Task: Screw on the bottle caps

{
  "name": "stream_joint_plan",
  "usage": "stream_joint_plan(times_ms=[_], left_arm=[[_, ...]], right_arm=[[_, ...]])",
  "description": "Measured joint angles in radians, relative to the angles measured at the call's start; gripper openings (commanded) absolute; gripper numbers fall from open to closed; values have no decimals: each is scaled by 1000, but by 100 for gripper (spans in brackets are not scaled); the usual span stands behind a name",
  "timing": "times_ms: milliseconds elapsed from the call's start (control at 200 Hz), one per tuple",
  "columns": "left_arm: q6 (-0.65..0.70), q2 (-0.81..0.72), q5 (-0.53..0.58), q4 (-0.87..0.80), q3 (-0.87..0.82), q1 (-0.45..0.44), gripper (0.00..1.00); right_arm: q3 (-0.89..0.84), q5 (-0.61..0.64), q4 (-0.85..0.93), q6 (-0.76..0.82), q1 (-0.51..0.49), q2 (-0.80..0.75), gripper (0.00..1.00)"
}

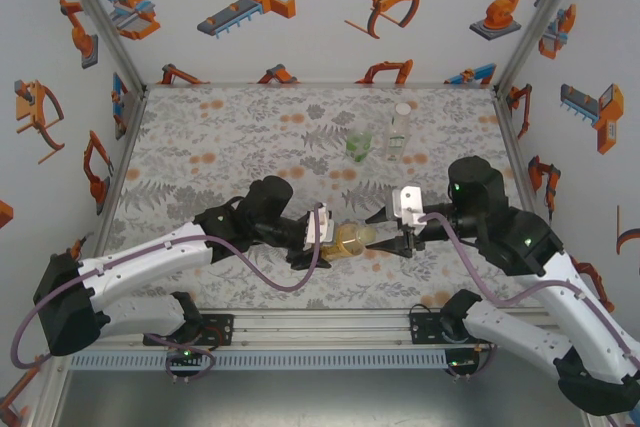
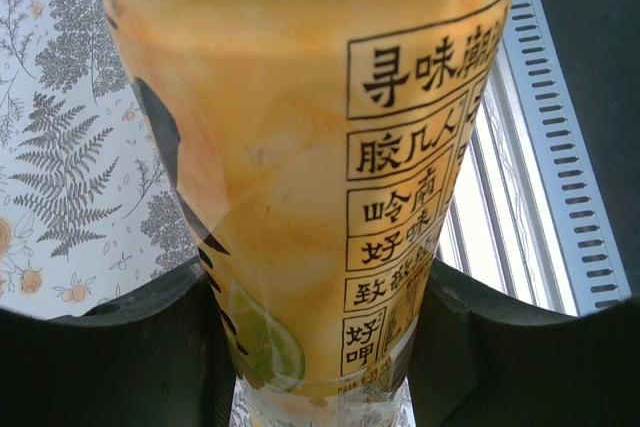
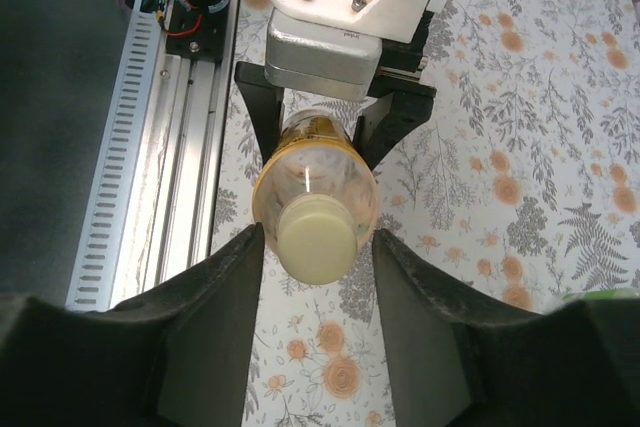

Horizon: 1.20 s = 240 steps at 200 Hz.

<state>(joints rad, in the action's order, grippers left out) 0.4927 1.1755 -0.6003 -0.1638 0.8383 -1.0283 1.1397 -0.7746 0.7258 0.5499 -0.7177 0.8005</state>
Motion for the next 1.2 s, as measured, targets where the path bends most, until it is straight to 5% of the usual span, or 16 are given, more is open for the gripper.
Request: stream_joint_plan(times_ms=[641,786,986,1202], left_arm=[[0,-11,-3,-9,4,0,0],[0,-11,-2,-10,4,0,0],[-2,-12,13,-6,4,0,0],[-21,-13,101,45,-16,0,0]], right_arm=[[-6,0,0,0,0,10,42],[-10,-4,0,-5,0,10,30],[-15,26,-15,-84,0,7,0],[-105,185,-161,-478,0,-40,0]])
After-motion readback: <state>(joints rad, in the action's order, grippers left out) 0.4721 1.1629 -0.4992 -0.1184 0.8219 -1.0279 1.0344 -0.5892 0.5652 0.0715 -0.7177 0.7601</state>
